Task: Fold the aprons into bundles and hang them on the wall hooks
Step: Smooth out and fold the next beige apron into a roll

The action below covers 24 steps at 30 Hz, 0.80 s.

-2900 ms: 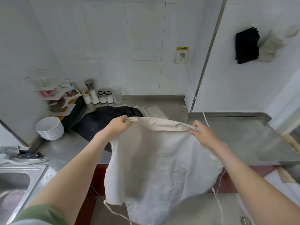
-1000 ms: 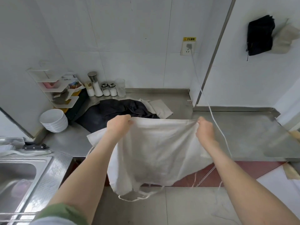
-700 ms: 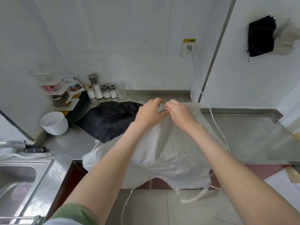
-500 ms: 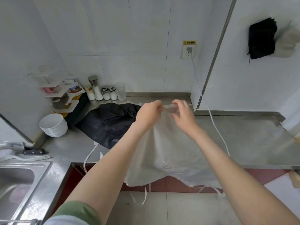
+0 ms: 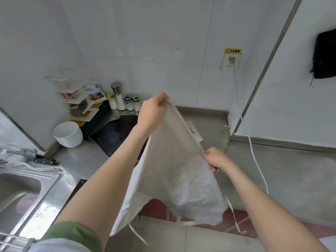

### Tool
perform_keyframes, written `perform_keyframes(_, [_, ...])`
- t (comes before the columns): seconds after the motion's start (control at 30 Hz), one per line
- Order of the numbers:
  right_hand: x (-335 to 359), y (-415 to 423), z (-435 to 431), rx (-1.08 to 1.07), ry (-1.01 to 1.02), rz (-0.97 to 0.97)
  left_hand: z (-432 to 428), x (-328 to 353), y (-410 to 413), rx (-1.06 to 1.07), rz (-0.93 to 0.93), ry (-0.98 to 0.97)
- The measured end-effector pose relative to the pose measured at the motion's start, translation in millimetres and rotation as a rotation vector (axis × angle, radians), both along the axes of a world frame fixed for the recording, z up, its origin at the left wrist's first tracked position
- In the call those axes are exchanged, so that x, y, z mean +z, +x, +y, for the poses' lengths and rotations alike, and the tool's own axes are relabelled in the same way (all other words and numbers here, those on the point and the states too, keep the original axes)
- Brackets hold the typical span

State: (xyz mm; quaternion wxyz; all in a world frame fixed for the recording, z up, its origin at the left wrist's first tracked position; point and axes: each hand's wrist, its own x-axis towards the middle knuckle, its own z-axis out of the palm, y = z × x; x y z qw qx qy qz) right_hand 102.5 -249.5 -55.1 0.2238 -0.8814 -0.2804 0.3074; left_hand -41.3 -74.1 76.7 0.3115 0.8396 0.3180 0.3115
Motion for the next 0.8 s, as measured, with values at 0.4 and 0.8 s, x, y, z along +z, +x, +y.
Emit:
perform_keyframes(0.4, [60,38,159,0.017,0.547,-0.693,152,-10,-39,0.404,-0.252,-0.157])
perform_keyframes(0.8, [-12,70,223,0.115,0.048,-0.285,243,-97,5,-0.095,0.094,-0.953])
